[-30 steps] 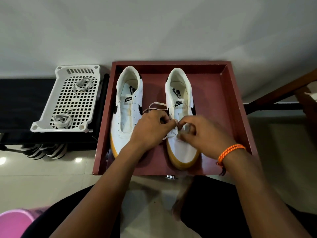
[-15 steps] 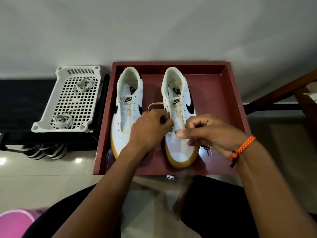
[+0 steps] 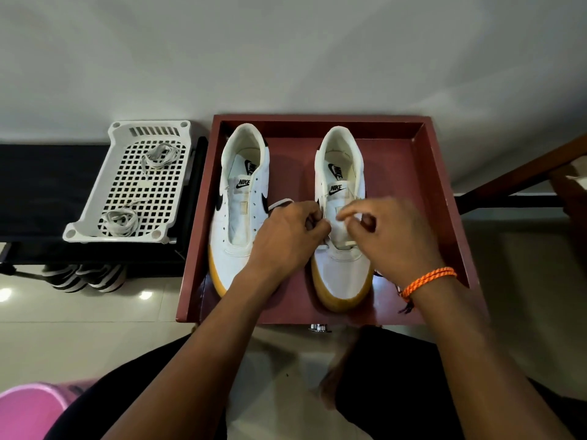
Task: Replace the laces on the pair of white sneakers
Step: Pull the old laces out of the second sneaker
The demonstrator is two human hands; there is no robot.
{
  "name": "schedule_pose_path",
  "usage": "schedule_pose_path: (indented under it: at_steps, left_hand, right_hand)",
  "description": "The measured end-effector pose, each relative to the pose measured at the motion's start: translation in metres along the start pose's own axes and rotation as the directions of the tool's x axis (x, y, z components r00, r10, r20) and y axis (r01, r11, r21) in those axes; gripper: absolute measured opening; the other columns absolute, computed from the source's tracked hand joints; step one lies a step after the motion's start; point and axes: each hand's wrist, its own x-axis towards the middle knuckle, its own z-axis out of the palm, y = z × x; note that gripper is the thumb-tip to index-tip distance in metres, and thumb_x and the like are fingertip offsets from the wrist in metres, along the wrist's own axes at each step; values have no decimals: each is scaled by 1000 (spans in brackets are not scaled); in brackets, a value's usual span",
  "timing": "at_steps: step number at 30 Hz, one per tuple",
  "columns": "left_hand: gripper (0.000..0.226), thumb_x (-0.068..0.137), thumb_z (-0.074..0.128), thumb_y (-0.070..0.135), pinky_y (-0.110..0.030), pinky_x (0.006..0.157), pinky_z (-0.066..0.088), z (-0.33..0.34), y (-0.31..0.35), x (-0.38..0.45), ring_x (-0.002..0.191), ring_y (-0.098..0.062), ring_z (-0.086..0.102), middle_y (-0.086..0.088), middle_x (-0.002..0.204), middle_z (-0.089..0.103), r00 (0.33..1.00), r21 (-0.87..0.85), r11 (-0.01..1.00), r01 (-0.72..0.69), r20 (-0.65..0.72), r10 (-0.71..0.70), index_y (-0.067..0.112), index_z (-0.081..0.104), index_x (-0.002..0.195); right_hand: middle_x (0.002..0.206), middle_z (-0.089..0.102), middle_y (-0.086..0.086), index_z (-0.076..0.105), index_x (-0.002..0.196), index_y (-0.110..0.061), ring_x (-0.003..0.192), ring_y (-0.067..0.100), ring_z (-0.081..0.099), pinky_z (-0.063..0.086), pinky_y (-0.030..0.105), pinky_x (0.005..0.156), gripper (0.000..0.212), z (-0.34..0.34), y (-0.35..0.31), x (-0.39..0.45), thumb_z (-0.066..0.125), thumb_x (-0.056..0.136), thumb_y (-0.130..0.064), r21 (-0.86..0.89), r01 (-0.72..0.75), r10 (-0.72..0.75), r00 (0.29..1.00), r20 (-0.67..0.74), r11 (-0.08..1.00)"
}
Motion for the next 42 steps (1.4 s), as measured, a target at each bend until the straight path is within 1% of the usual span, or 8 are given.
schedule_pose_path:
  at_steps: [2,6,23,28,30,32,39,42]
  left_hand:
    - [24,95,69,29,-43,66,55,0,0,0,68,-16,62,5,70,61,1000,9,1000,-7,-8,7,21,64,73]
    - [24,95,69,28,-40,63,53,0,0,0,68,-18,61,4,70,60,1000,22,1000,-14,-9,15,19,63,73]
    - [27,84,54,36,-51,60,56,-9,-5,2,60,-27,65,-5,70,59,999,52,999,-11,-34,13,16,51,67]
    - [28,89,63,25,-35,51,47,-7,-5,4,53,-13,60,-6,68,59,999,30,1000,5,-42,-3,13,54,66]
    - [29,91,65,20,-21,48,38,-7,-5,3,52,-9,58,-5,68,57,999,22,1000,-1,-34,2,12,52,66]
    - [30,92,65,21,-27,51,39,-8,-7,4,53,-13,54,-5,66,55,999,47,999,-18,-40,20,13,50,67]
    - [35,93,64,18,-35,54,37,-10,-9,4,52,-16,37,-6,56,51,1000,-14,1000,-1,-5,1,14,44,65]
    - [32,93,65,18,-36,55,39,-9,-8,5,54,-25,45,-5,56,55,1000,-34,999,21,-2,-22,14,49,64]
  right_hand:
    - [76,65,-4,75,95,-33,78,23,67,45,33,62,14,12,-7,-6,63,91,-38,-151,18,12,980,199,988]
    - [86,69,3,74,93,-29,84,31,67,42,32,63,10,15,-7,-6,68,94,-37,-262,19,46,969,242,965]
    - [62,68,2,67,85,-24,50,19,69,60,44,62,16,-18,3,-1,65,102,-22,254,-123,80,982,172,959]
    - [69,62,-5,62,88,-32,74,24,66,53,37,68,14,14,-6,-7,72,95,-38,-73,-19,38,961,273,997]
    - [75,63,-7,63,88,-31,79,24,65,54,38,70,11,15,-7,-6,69,98,-34,-102,23,6,963,271,995]
    - [71,62,-8,64,88,-29,73,18,63,53,38,67,11,7,-4,-4,68,98,-31,-51,20,-5,961,278,998]
    - [62,62,-9,64,82,-29,59,14,60,59,45,67,19,-34,31,0,72,92,-16,-22,-215,213,975,-68,976]
    - [54,49,-10,71,98,-32,51,9,45,49,33,58,22,-16,6,0,70,92,-12,93,-103,101,995,24,990]
